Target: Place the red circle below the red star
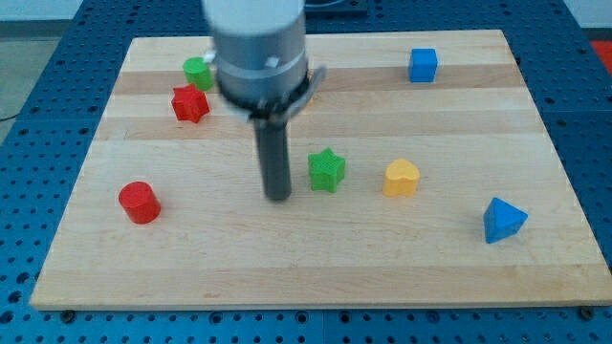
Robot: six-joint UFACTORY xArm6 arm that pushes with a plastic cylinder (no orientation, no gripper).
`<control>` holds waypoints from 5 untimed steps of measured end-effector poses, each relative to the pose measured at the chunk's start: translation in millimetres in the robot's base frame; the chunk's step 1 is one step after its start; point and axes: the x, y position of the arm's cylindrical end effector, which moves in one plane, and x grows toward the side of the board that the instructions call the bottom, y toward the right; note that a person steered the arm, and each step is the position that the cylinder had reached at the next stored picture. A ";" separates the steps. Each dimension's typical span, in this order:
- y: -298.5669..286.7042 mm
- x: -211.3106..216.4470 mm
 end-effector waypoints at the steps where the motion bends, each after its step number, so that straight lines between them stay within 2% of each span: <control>1: -51.2 52.6; 2: -110.8 50.8; 3: -138.5 26.1; 5: -169.4 13.9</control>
